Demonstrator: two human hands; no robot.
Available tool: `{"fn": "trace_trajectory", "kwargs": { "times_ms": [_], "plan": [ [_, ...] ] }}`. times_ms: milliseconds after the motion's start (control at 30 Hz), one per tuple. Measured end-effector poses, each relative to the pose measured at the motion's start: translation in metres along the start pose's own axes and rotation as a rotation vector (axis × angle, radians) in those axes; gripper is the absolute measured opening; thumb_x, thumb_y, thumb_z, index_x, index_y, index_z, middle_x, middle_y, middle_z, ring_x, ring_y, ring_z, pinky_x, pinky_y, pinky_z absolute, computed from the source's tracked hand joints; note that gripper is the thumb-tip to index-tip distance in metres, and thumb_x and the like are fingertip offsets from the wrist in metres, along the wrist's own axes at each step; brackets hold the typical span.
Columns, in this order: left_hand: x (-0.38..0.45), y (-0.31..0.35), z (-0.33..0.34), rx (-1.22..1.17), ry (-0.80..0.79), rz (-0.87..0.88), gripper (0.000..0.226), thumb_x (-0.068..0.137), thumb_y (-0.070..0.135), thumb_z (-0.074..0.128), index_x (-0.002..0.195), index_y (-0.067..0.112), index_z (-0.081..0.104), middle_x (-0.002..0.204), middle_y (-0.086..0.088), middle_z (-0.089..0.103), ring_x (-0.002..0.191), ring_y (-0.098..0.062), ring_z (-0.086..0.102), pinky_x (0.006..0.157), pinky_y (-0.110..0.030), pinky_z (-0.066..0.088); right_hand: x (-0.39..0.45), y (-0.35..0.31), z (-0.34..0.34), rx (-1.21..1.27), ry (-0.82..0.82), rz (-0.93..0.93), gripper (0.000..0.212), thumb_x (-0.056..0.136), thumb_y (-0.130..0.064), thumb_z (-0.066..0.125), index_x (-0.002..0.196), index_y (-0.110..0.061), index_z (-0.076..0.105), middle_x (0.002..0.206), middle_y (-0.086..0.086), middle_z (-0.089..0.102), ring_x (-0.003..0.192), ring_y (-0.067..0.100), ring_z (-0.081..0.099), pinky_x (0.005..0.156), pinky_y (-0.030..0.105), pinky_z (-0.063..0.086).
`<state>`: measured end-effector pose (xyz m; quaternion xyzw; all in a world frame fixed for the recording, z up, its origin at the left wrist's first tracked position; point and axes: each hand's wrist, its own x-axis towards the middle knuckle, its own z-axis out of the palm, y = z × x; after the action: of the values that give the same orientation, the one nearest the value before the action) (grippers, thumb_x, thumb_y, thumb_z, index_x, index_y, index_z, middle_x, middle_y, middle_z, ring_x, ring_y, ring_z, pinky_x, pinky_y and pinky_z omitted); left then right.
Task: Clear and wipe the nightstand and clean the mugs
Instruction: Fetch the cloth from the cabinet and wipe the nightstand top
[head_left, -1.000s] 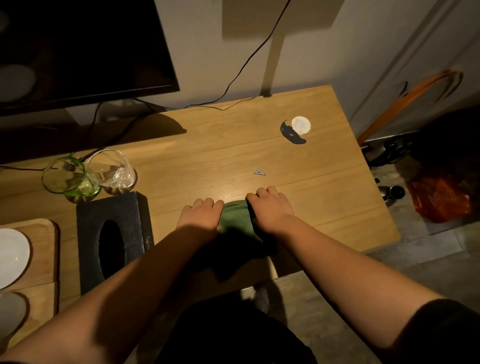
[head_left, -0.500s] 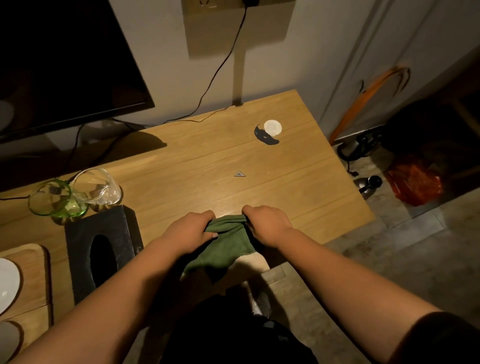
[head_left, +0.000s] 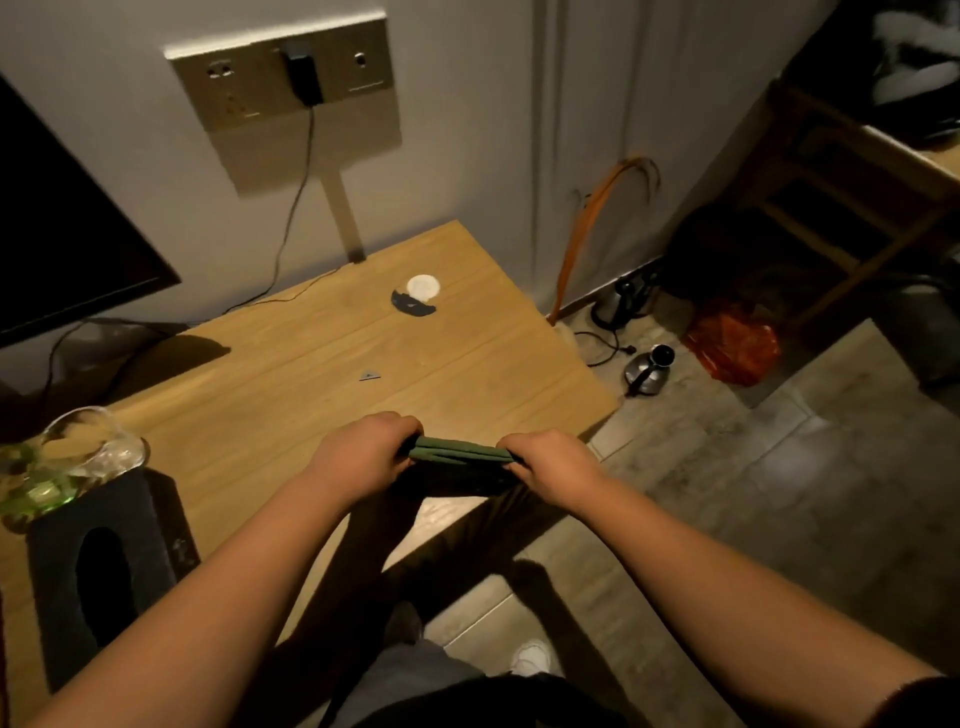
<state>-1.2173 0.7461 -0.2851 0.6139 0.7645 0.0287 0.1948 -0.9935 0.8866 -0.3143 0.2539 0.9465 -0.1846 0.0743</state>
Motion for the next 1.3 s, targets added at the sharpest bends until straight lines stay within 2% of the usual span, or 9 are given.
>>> {"fn": "trace_trajectory", "kwargs": {
  "times_ms": [200, 400, 600, 700, 767, 900, 1000, 1133, 1300],
  "plan": [
    [0.030, 0.080, -0.004, 0.143, -0.052, 0.126, 0.013, 0.087, 0.030, 0.057, 0.100, 0.030, 0.058, 0.097, 0.006, 0.053, 0.090, -0.019, 0.056, 0.060, -0.030, 0.047, -0.071, 0.052, -0.014, 0.033, 0.081, 0.174, 0.015, 0.088, -0.031, 0.057, 0.103, -0.031, 0.059, 0.091, -0.001, 0.068, 0.083, 0.025, 0.062, 0.062, 0.035, 0.050],
    [0.072, 0.203, 0.003, 0.212, -0.061, 0.439, 0.016, 0.089, 0.033, 0.056, 0.104, 0.030, 0.057, 0.098, 0.006, 0.060, 0.093, -0.018, 0.058, 0.064, -0.031, 0.048, -0.186, 0.113, -0.021, 0.132, 0.207, 0.467, 0.011, 0.085, -0.028, 0.053, 0.094, -0.030, 0.058, 0.087, -0.004, 0.066, 0.080, 0.021, 0.061, 0.063, 0.036, 0.052],
    [0.094, 0.296, 0.021, 0.237, -0.138, 0.739, 0.017, 0.090, 0.030, 0.057, 0.107, 0.027, 0.059, 0.101, 0.003, 0.062, 0.089, -0.016, 0.059, 0.073, -0.033, 0.052, -0.279, 0.125, -0.005, 0.305, 0.317, 0.765, 0.015, 0.085, -0.020, 0.053, 0.093, -0.030, 0.061, 0.076, -0.010, 0.067, 0.068, 0.011, 0.063, 0.060, 0.033, 0.055],
    [0.097, 0.337, 0.032, 0.280, -0.159, 0.880, 0.013, 0.091, 0.032, 0.055, 0.103, 0.028, 0.056, 0.096, 0.004, 0.060, 0.083, -0.017, 0.058, 0.070, -0.037, 0.054, -0.320, 0.116, 0.009, 0.354, 0.396, 0.928, 0.015, 0.082, -0.021, 0.054, 0.092, -0.031, 0.059, 0.060, -0.017, 0.055, 0.058, 0.005, 0.059, 0.045, 0.021, 0.039],
    [0.093, 0.366, 0.039, 0.328, -0.161, 1.020, 0.011, 0.091, 0.034, 0.054, 0.101, 0.028, 0.055, 0.092, 0.005, 0.059, 0.079, -0.016, 0.057, 0.064, -0.035, 0.053, -0.348, 0.099, 0.020, 0.375, 0.480, 1.065, 0.014, 0.082, -0.023, 0.055, 0.092, -0.033, 0.056, 0.057, -0.019, 0.048, 0.057, 0.007, 0.057, 0.045, 0.022, 0.034],
    [0.073, 0.415, 0.052, 0.347, -0.232, 1.222, 0.011, 0.091, 0.035, 0.055, 0.099, 0.028, 0.055, 0.091, 0.005, 0.059, 0.079, -0.016, 0.058, 0.066, -0.037, 0.054, -0.395, 0.054, 0.035, 0.418, 0.593, 1.220, 0.012, 0.087, -0.019, 0.056, 0.090, -0.027, 0.065, 0.069, -0.012, 0.060, 0.064, 0.012, 0.059, 0.059, 0.029, 0.048],
    [0.051, 0.450, 0.065, 0.370, -0.286, 1.357, 0.011, 0.091, 0.037, 0.057, 0.097, 0.029, 0.055, 0.089, 0.006, 0.057, 0.081, -0.017, 0.058, 0.067, -0.038, 0.055, -0.426, 0.017, 0.040, 0.422, 0.599, 1.397, 0.014, 0.093, -0.018, 0.055, 0.098, -0.020, 0.067, 0.079, 0.002, 0.065, 0.072, 0.020, 0.058, 0.058, 0.025, 0.036],
    [-0.003, 0.495, 0.090, 0.370, -0.374, 1.563, 0.011, 0.091, 0.035, 0.057, 0.098, 0.026, 0.057, 0.090, 0.005, 0.058, 0.083, -0.019, 0.059, 0.067, -0.037, 0.053, -0.471, -0.046, 0.055, 0.410, 0.711, 1.572, 0.014, 0.092, -0.009, 0.058, 0.096, -0.004, 0.070, 0.085, 0.021, 0.067, 0.077, 0.034, 0.061, 0.066, 0.036, 0.041],
    [-0.096, 0.547, 0.130, 0.430, -0.516, 1.763, 0.013, 0.093, 0.036, 0.054, 0.104, 0.028, 0.056, 0.097, 0.002, 0.062, 0.089, -0.021, 0.061, 0.076, -0.042, 0.054, -0.543, -0.129, 0.091, 0.499, 0.717, 1.852, 0.015, 0.093, -0.023, 0.058, 0.106, -0.021, 0.065, 0.099, 0.001, 0.066, 0.092, 0.020, 0.063, 0.073, 0.020, 0.036]
  ]
}}
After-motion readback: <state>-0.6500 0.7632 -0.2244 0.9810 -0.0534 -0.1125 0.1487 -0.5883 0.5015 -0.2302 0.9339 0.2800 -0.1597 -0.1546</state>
